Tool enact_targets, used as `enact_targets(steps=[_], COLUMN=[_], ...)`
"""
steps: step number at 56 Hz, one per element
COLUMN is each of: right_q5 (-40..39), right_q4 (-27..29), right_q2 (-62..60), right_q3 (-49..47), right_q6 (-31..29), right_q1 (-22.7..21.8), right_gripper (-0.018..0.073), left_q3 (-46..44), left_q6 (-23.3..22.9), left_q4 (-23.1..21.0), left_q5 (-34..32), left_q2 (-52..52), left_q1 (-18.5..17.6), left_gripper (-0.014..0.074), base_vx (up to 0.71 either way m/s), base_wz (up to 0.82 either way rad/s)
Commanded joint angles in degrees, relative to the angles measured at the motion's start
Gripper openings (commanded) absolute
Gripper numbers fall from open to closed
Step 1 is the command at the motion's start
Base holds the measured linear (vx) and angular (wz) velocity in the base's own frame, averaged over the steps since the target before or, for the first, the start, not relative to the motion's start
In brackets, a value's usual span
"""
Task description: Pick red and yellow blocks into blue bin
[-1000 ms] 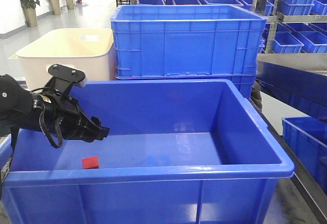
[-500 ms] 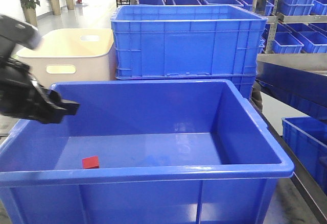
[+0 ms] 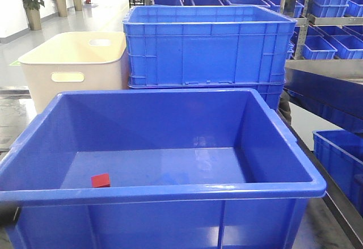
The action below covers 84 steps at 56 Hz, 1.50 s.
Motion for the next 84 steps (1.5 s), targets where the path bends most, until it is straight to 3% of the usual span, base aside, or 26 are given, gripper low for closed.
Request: enact_targets(steps=[1, 8, 17, 23, 29, 33, 48, 55, 64, 80, 84], right_q5=[-4.27, -4.51, -4.74, -4.74, -4.65, -4.35, -4.87, -4.14, -2.58, -1.47, -1.47], right_q4=[0.5, 0.5, 0.54, 0.54, 0.54, 0.54, 0.45, 0.44, 0.49, 0.49, 0.49], right_q2=[0.33, 0.33, 0.33, 0.33, 0.33, 0.33, 0.33, 0.33, 0.33, 0.33, 0.33], right_q3=[-1.61, -1.61, -1.61, -1.61, -1.61, -1.61, -1.61, -1.61, -1.61, -1.61, -1.61], right_q6=[-0.13, -0.13, -0.18, -0.18, -0.18, -0.18, -0.18, -0.18, -0.24, -0.24, -0.14], right_q1=[-0.18, -0.18, -0.18, -0.18, -0.18, -0.18, -0.18, -0.18, -0.18, -0.18, -0.18], right_gripper=[0.0546, 0.0546, 0.0546, 0.0546, 0.0546, 0.0546, 0.0546, 0.0533, 0.0396, 0.0012, -0.0016], left_q3=[4.76, 13.66, 22.79, 26.61, 28.45, 28.56, 28.56, 28.56, 28.56, 28.56, 28.56], left_q6=[0.15, 0.09, -0.5, -4.4, -12.45, -15.21, -15.5, -15.5, -15.5, -15.5, -15.5], left_q4=[-1.2, -1.15, -0.55, 2.69, 7.15, 9.34, 10.66, 10.66, 10.66, 10.66, 10.66], left_q5=[-3.06, -3.26, -8.66, -13.61, -17.71, -18.16, -18.43, -18.68, -19.57, -20.07, -20.07], left_q2=[-4.96, -11.6, -17.12, -18.39, -18.32, -18.32, -18.32, -18.32, -18.32, -18.32, -18.32], left_q1=[-0.28, -0.28, -0.28, -0.09, -0.09, -0.09, -0.09, -0.09, -0.09, -0.09, -0.09], left_gripper=[0.0585, 0.0585, 0.0585, 0.0585, 0.0585, 0.0585, 0.0584, 0.0538, 0.0414, 0.0138, 0.0085], base_vx=[0.0, 0.0, 0.0, 0.0, 0.0, 0.0, 0.0, 0.0, 0.0, 0.0, 0.0], base_wz=[0.0, 0.0, 0.0, 0.0, 0.0, 0.0, 0.0, 0.0, 0.0, 0.0, 0.0])
